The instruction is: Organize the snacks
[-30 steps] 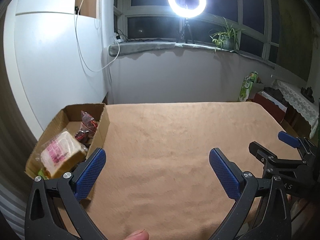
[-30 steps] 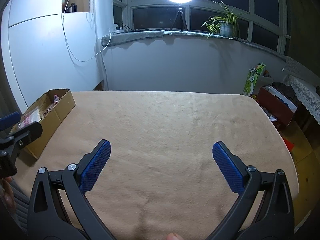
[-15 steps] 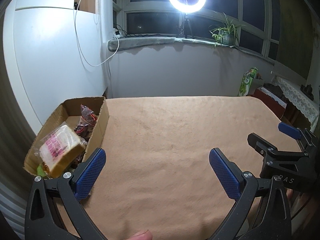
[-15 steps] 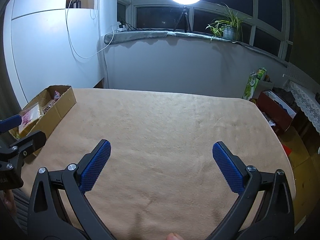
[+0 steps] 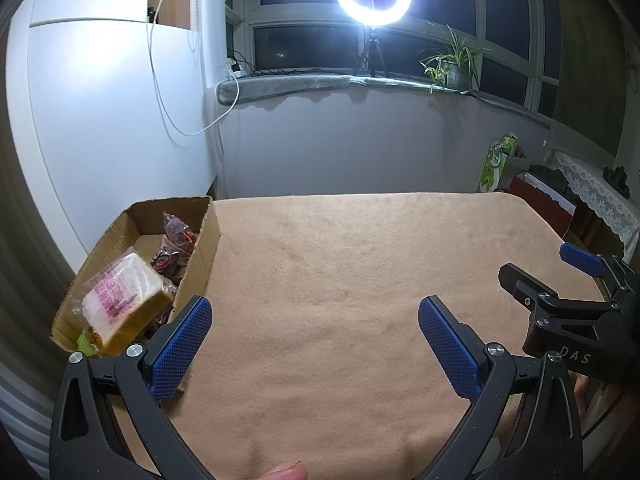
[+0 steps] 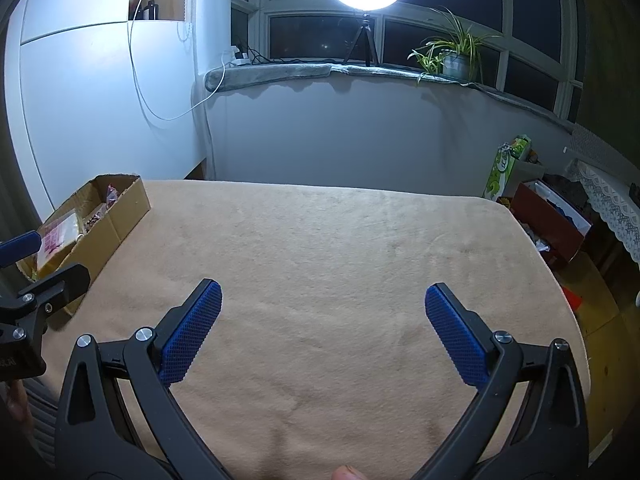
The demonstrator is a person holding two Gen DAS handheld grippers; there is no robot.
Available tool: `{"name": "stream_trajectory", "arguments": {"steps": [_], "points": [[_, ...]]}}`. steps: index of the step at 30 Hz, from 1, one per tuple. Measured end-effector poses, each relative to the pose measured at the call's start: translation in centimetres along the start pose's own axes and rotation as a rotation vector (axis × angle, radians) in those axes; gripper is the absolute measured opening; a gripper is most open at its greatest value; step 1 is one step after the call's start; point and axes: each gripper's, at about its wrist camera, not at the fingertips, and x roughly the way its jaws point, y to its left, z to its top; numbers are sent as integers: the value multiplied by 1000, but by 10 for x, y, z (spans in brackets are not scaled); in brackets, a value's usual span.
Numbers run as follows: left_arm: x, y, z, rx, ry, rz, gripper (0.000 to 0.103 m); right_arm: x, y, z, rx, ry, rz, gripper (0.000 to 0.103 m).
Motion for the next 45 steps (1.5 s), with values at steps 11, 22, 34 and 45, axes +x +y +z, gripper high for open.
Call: {"name": "stream_trajectory", "arguments": {"steps": [11, 22, 34, 45], "points": [[0, 1, 1, 2, 0, 2, 103, 0, -2, 1, 0, 0, 0, 103], [1, 3, 0, -1, 2, 2, 103, 0, -3, 1, 0, 1, -2, 103], [1, 4, -1, -1, 2, 2, 103, -1, -5, 1, 2, -1, -4, 103], [1, 4, -3, -1, 1, 3, 103, -1, -6, 0, 3, 0, -4, 103]]}}
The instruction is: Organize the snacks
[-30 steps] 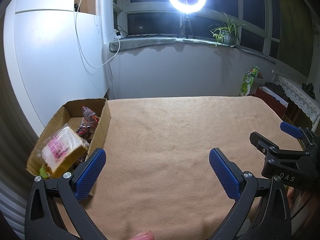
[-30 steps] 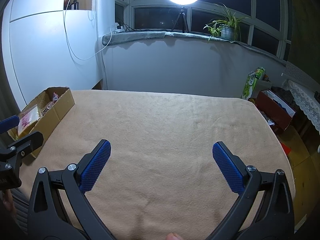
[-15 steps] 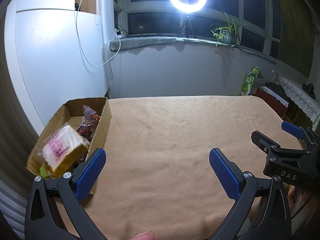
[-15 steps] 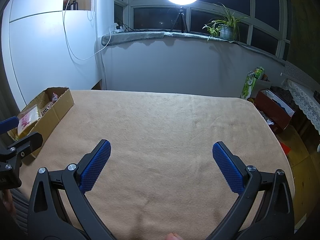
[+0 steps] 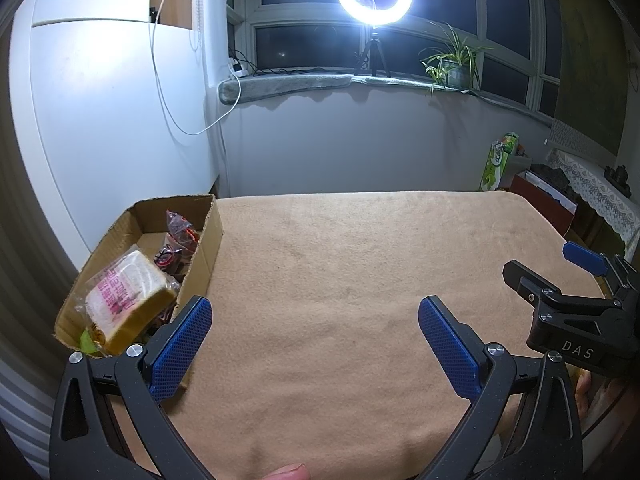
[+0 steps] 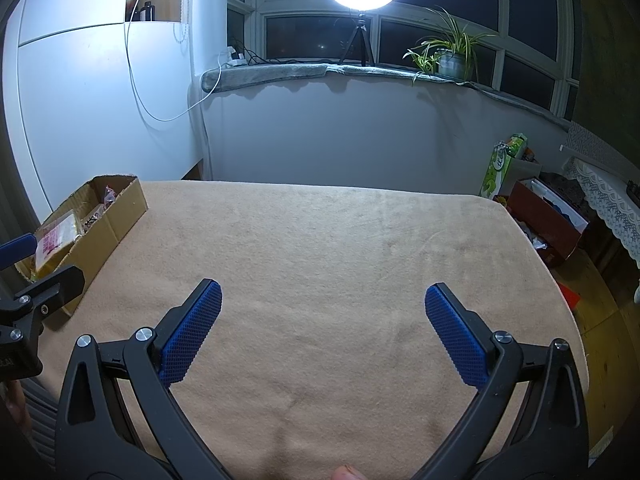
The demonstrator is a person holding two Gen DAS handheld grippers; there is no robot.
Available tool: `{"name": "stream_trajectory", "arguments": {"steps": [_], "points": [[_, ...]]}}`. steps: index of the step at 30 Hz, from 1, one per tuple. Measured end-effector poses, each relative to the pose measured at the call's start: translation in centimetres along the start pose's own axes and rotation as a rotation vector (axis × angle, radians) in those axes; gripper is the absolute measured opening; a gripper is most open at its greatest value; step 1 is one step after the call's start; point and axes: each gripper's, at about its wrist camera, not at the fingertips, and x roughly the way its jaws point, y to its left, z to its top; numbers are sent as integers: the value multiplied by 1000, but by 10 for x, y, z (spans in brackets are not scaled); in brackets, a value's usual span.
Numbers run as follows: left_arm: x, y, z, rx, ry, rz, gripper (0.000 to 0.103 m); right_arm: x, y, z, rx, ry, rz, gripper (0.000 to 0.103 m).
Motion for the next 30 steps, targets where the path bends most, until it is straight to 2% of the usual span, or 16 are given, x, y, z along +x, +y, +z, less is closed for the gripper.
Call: {"name": "stream_trajectory", "arguments": {"steps": [30], "points": [[0, -1, -3, -1, 12, -7, 103, 0, -1, -3, 3, 5, -2, 103]]}}
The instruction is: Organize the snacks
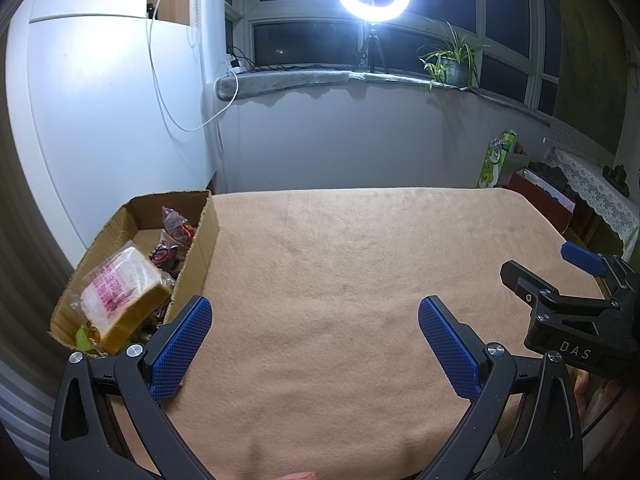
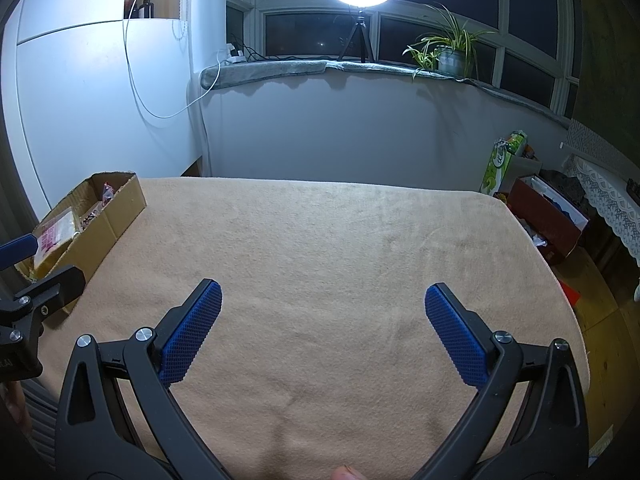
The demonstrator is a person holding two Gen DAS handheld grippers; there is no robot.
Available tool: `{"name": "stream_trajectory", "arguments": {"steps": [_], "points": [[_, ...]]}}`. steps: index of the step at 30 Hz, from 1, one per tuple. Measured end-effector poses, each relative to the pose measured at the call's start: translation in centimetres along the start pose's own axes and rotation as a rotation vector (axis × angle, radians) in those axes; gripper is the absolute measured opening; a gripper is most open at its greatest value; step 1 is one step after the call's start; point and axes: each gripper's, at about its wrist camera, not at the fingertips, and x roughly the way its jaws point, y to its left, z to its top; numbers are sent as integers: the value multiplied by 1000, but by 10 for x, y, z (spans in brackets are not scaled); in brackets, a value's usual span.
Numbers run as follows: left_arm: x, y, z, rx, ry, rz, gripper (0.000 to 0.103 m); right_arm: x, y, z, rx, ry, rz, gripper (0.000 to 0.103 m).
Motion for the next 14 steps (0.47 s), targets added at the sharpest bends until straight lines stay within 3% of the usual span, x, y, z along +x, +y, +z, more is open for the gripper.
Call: {"name": "stream_trajectory", "arguments": {"steps": [7, 14], "points": [[-2, -1, -1, 2, -4, -21, 103, 0, 0, 0, 0, 1, 0, 103], [-9, -7, -2, 31, -40, 18, 103, 1, -1, -1, 0, 2, -1, 103]]}}
